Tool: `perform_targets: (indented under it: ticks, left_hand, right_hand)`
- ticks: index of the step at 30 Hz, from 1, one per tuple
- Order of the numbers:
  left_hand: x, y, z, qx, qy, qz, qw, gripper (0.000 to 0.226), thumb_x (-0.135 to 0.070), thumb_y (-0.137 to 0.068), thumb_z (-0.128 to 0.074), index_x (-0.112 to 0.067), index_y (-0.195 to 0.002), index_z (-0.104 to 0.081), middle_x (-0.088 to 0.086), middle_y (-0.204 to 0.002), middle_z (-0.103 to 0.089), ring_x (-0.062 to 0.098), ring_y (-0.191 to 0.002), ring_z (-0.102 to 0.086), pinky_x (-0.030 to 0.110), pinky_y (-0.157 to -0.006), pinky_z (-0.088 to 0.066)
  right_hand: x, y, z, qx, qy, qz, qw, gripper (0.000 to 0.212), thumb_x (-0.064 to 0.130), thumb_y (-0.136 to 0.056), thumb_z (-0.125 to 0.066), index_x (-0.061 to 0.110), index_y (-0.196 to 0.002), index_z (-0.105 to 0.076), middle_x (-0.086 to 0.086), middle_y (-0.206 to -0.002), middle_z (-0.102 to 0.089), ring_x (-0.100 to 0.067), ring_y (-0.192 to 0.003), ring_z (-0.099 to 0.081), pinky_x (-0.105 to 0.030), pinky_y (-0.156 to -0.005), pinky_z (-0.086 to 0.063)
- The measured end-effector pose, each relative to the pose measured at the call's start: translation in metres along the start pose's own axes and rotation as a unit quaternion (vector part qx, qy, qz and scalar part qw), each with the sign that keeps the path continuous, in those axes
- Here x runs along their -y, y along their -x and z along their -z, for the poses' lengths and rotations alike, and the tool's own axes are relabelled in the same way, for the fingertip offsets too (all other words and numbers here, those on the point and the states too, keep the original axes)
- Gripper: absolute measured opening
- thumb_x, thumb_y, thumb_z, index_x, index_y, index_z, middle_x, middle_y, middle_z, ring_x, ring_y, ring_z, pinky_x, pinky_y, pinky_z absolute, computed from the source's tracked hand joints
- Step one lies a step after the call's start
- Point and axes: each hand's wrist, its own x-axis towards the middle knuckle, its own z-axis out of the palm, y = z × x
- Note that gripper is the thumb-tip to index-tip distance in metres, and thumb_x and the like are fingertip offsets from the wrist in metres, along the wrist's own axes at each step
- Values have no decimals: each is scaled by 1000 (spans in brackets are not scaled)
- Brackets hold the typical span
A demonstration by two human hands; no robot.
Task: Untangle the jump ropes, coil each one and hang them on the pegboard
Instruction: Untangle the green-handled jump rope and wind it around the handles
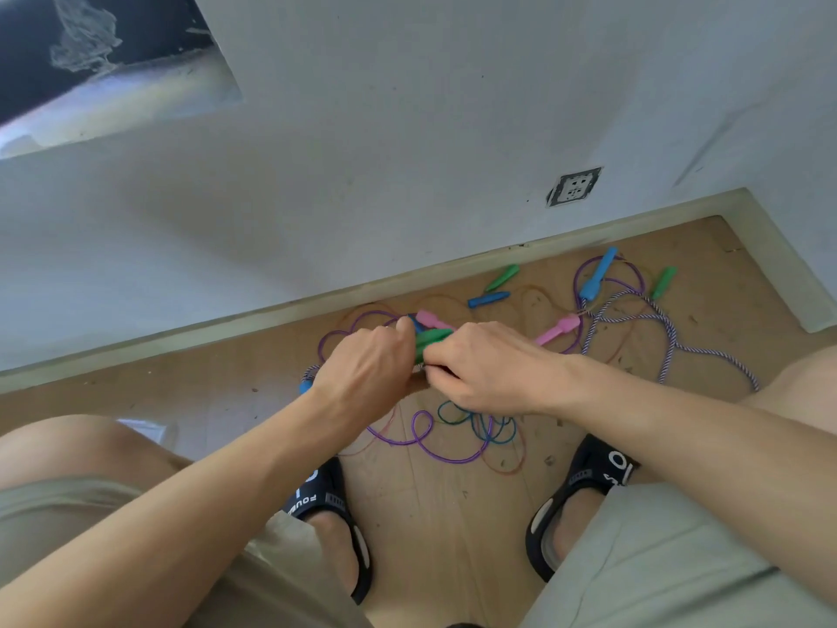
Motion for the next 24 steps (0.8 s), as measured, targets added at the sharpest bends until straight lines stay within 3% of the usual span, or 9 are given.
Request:
perform_targets:
  ticks: [2,4,7,10,13,16,18,20,24]
  left_hand:
    - [0,3,-1,-5,-13,-33,999,52,-66,-93,-42,-14,-96,-32,0,-81,-58,32,-78,-66,35,-56,-32]
    - [-1,6,-6,-14,-16,-69,997,53,-67,-93,-31,-15,-97,-36,-6,-66,-41,30,-70,-64,34,-53,-31]
    - [3,9,-8,-70,0,-118,991,53,-63,-95,-29,-14,-89,-48,-10,-55,-28,27,-48,-57,30,-43,-27]
    - [-2,13,-6,-111,14,-139,984,52,-57,-95,-32,-14,-73,-51,-1,-45,-44,28,-33,-45,27,-34,-27]
    - [-17,19,-5,-115,57,-159,979,57,-65,-93,-23,-14,-83,-47,0,-53,-48,32,-42,-49,32,-40,-33]
    - [-21,23,10,-132,120,-151,972,55,-68,-92,-26,-16,-87,-44,-3,-56,-45,30,-46,-44,33,-44,-34]
    - [-16,22,27,-134,166,-125,969,57,-69,-91,-29,-18,-96,-51,-4,-59,-52,26,-50,-48,34,-48,-36]
    - [-9,21,39,-132,236,-87,959,56,-71,-90,-32,-21,-100,-54,-6,-58,-49,15,-51,-46,25,-50,-33]
    - [-6,14,45,-127,344,24,930,44,-63,-93,-36,-22,-84,-45,-8,-53,-48,7,-52,-47,19,-48,-31]
  right_hand:
    - [-2,3,6,23,-72,-14,997,34,29,-97,-46,19,-65,-45,5,-55,-44,-17,-55,-39,-29,-58,-28]
    - [-4,6,13,40,-131,-16,990,37,31,-99,-49,18,-64,-47,3,-52,-47,-15,-50,-44,-18,-52,-29]
    - [-5,8,20,66,-185,-22,980,38,28,-101,-49,6,-71,-51,-3,-57,-49,-20,-53,-44,3,-65,-32]
    - [-8,4,24,34,-226,-28,973,29,30,-100,-51,10,-79,-57,6,-63,-55,-8,-59,-47,-10,-62,-38]
    - [-17,-3,29,-33,-257,-59,964,26,29,-99,-56,20,-74,-54,9,-56,-44,-7,-54,-37,-19,-53,-31]
    - [-26,-5,30,-70,-261,-91,959,29,32,-100,-54,18,-75,-53,9,-50,-42,-7,-49,-34,-21,-50,-29]
    - [-28,-6,27,-82,-287,-119,947,29,30,-101,-53,16,-76,-54,14,-46,-48,-3,-46,-42,-15,-50,-32]
    - [-27,-9,20,-87,-322,-150,931,30,28,-101,-54,19,-72,-54,18,-48,-51,2,-46,-45,-13,-50,-33]
    - [-16,-12,0,-89,-406,-181,891,26,27,-99,-45,23,-75,-55,13,-63,-52,-7,-58,-46,-30,-61,-40]
